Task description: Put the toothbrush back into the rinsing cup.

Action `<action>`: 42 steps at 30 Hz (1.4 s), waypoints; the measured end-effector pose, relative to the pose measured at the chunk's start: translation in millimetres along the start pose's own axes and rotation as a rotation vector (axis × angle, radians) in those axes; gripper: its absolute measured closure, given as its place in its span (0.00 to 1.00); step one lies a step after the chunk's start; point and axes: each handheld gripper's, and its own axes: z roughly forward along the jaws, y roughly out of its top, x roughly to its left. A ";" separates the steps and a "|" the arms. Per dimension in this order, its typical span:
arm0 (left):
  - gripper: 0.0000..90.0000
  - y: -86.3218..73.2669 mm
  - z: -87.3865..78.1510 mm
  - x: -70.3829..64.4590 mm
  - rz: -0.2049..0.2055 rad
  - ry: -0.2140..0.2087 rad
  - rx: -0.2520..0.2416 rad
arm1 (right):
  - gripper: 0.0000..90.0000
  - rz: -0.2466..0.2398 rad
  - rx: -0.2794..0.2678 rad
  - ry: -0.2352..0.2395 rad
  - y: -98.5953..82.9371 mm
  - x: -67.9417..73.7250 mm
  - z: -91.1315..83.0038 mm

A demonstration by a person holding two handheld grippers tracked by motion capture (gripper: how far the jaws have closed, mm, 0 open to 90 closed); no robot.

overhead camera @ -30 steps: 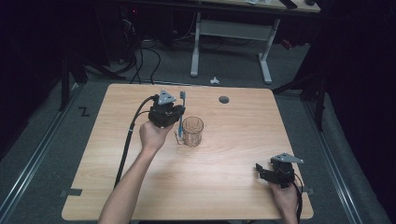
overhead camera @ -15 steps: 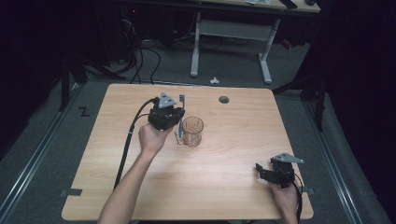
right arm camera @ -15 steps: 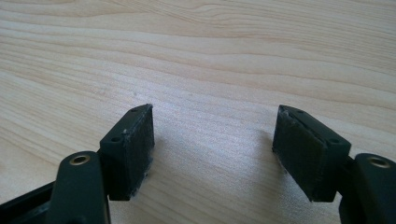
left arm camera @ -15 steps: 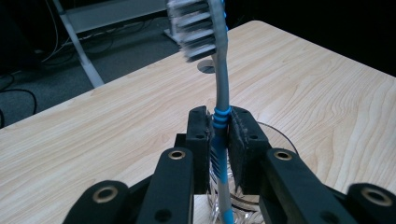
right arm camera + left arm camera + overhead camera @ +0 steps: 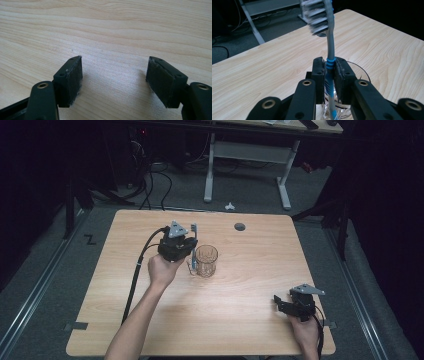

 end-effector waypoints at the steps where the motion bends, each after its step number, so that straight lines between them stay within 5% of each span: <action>1: 0.88 -0.3 0.1 -0.2 0.000 0.000 0.001 | 0.33 0.000 0.000 0.000 0.0 0.0 0.0; 42: 0.88 -12.7 -2.2 0.6 -0.002 -0.014 0.034 | 0.33 -0.001 0.000 0.000 0.0 0.0 0.0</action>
